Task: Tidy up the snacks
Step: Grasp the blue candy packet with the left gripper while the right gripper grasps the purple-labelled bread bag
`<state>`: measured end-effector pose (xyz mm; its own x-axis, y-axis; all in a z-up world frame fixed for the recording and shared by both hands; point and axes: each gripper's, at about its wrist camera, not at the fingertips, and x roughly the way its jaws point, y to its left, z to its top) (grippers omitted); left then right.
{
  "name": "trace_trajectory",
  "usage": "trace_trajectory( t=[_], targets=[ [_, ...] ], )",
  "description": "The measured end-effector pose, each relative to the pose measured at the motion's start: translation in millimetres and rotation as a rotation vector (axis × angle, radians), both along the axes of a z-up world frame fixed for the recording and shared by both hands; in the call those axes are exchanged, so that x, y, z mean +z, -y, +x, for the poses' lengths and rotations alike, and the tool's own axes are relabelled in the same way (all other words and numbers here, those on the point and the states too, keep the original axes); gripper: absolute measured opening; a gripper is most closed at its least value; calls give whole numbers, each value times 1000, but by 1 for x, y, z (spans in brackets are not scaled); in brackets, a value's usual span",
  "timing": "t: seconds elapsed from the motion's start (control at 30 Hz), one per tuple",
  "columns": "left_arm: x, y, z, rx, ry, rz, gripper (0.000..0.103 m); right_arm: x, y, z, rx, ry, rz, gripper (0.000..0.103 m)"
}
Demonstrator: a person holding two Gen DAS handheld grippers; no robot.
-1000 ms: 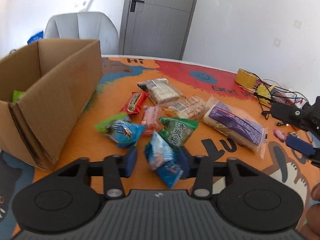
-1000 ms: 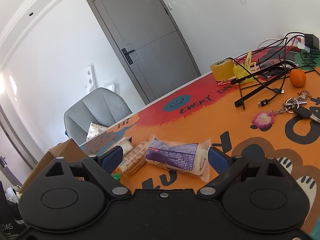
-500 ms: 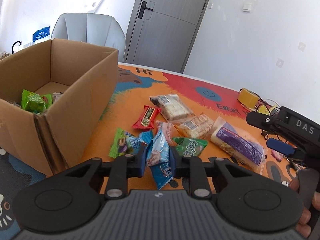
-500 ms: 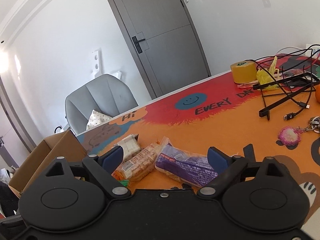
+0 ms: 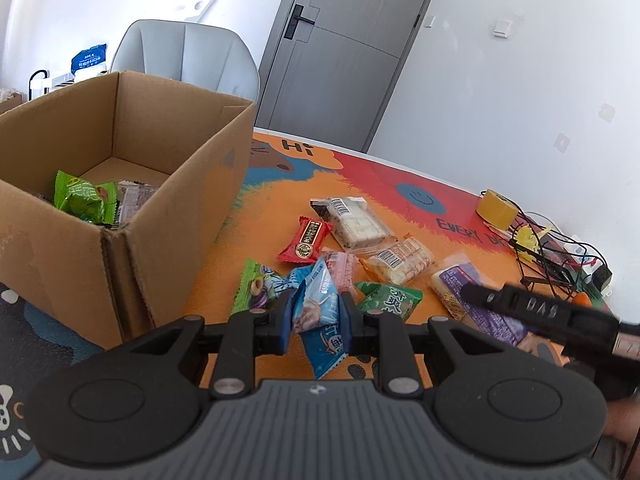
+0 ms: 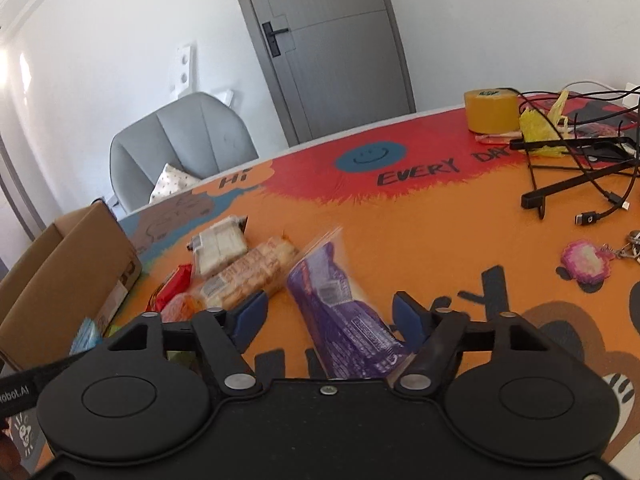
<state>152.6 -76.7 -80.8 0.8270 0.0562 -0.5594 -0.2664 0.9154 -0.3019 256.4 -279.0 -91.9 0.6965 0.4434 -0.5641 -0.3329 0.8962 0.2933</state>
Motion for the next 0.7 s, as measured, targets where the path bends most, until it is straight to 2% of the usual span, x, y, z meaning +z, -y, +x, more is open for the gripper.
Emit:
trace_trajectory(
  t=[0.1,0.17,0.2,0.3,0.7],
  targets=[
    [2,-2,-3,-2,6,-7,23,-7,-10,-8,20,-26,-44,59],
    [3,-5,-7,-6,12,-8,23,-7,-13,-16,10,-9,-72,49],
    [4,-6,-9,-8,14,-11,23,-6,-14,-18,-3,-9,-78,36],
    [6,-9,-14,-10,24,-20,23,-3,-9,-26,-7,-28,-7,32],
    [29,-20,-31,-15,101,-27,23,33,-18,-63,-13,58,58,32]
  ],
)
